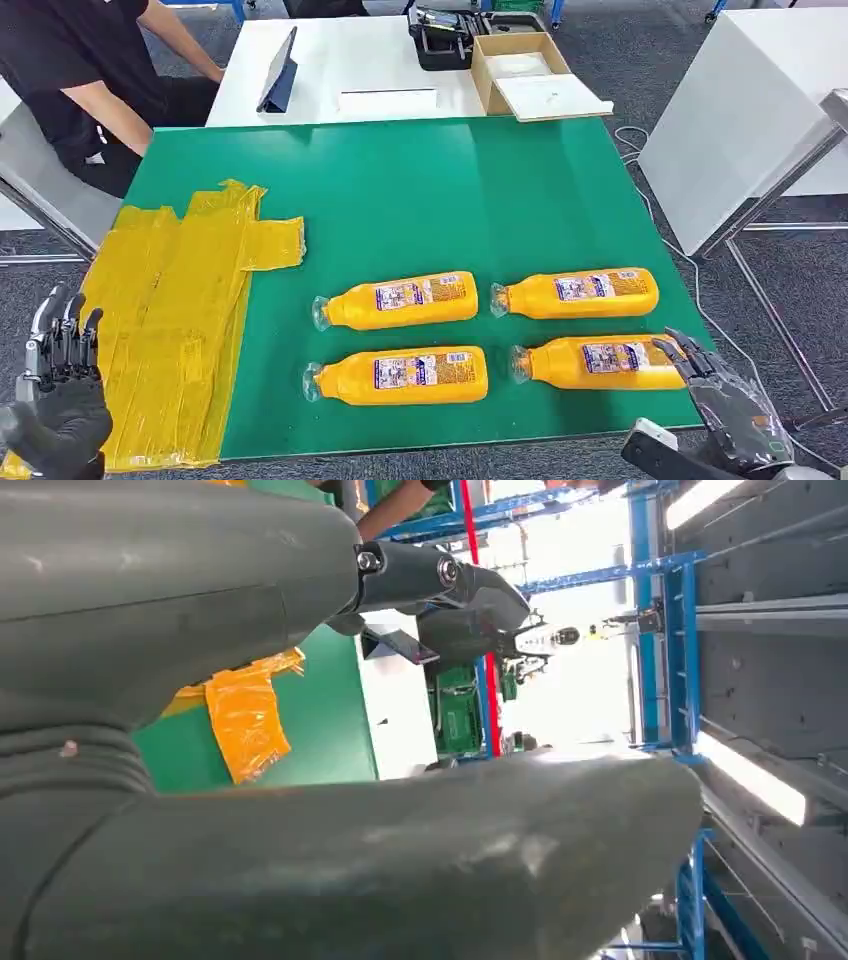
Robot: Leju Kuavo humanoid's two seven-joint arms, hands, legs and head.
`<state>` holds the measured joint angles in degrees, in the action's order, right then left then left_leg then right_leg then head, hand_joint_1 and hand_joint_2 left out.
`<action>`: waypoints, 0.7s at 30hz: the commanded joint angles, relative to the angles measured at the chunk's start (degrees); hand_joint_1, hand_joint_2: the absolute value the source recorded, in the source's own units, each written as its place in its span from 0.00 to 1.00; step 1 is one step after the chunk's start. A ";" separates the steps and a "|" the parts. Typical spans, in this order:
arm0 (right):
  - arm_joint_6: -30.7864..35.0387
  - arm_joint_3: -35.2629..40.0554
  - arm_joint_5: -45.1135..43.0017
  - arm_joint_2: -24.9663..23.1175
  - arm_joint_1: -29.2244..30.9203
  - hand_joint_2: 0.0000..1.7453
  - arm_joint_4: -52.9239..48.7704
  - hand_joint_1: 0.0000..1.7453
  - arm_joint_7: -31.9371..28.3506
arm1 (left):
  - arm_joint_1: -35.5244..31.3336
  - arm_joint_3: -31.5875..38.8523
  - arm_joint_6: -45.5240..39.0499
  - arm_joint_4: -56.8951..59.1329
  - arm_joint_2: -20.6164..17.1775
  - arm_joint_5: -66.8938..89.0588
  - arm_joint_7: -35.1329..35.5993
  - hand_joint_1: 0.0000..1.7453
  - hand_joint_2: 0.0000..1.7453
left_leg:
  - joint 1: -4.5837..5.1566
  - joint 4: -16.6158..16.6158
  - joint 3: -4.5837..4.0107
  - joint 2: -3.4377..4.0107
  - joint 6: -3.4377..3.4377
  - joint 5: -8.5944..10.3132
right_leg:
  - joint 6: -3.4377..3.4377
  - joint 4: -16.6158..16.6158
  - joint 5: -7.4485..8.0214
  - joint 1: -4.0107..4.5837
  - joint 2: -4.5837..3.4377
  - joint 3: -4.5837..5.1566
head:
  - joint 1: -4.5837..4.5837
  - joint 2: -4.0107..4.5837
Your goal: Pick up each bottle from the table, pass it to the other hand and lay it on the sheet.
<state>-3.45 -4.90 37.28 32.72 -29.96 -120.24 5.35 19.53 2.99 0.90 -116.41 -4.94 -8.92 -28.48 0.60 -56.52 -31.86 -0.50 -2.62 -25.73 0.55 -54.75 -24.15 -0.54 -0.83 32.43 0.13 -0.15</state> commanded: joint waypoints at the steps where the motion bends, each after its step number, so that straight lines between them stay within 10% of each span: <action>1: -4.56 2.89 3.19 -0.06 8.67 1.00 9.75 0.00 2.02 | -3.50 -1.82 0.64 4.90 -1.07 -0.67 0.41 0.00 0.00 | -0.03 0.11 0.19 0.07 0.15 0.02 | -0.04 0.15 0.05 0.03 -0.01 -0.19 | 0.02 0.00; 21: -13.61 9.69 16.71 -8.83 26.86 1.00 24.91 0.00 1.19 | 0.57 3.38 -0.42 -0.80 3.76 0.88 1.63 0.00 0.00 | -0.08 0.13 0.31 0.50 0.27 -0.02 | -0.07 0.18 0.11 0.04 -0.26 -0.28 | 0.00 0.00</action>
<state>-14.10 -0.98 51.21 30.29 -13.35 -106.40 7.37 18.94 3.30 0.61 -116.26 -4.50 -8.68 -27.63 0.58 -56.53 -31.84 -0.35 -2.63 -25.70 0.55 -54.75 -24.13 -0.54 -0.87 32.38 0.13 -0.15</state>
